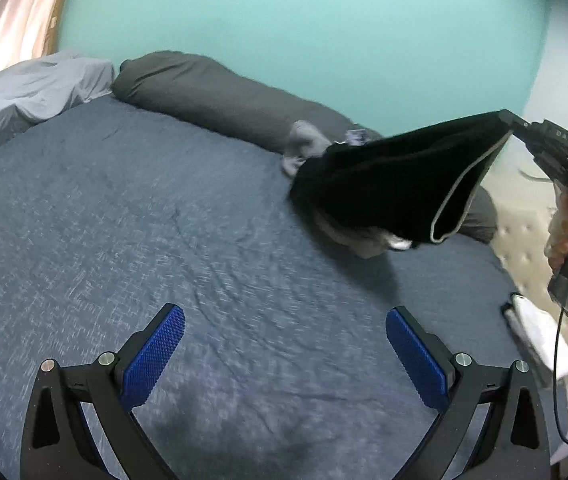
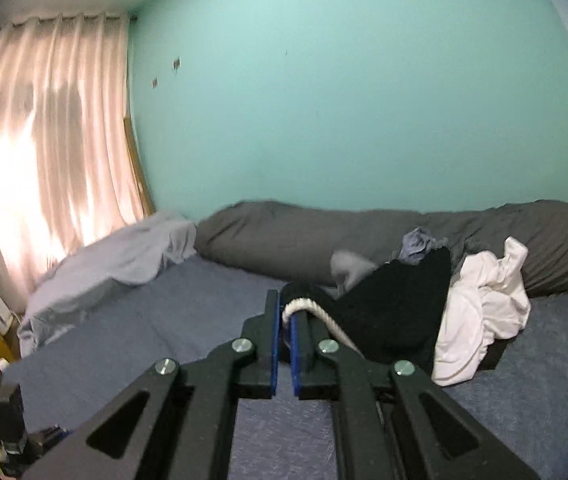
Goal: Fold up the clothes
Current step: 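Close the right gripper on the black sweater hem and lift it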
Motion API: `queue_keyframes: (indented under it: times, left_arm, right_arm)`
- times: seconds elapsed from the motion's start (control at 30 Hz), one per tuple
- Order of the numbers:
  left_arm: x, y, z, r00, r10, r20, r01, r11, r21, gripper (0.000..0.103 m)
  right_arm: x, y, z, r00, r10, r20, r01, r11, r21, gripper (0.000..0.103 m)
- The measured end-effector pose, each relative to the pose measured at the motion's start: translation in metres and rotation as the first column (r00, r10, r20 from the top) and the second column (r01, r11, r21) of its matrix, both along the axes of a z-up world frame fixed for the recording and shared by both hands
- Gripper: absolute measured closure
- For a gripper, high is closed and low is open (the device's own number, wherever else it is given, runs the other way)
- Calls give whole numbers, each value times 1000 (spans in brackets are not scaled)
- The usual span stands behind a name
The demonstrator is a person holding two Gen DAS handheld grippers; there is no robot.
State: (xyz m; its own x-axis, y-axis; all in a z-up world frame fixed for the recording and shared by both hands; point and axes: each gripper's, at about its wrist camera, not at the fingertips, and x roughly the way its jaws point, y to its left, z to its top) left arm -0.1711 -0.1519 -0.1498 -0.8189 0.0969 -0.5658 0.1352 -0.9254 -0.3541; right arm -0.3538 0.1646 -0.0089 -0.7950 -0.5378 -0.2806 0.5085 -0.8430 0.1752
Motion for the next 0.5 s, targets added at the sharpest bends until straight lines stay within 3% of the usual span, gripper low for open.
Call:
queue_keyframes:
  times: [0.13, 0.5]
  left_arm:
    - [28, 15, 36, 999, -47, -19, 47, 998, -34, 0]
    - [103, 39, 112, 996, -59, -68, 52, 993, -102, 0]
  right_arm:
    - [39, 10, 36, 1000, 0, -23, -1, 999, -43, 99]
    - [144, 32, 127, 993, 4, -117, -15, 996, -90, 99]
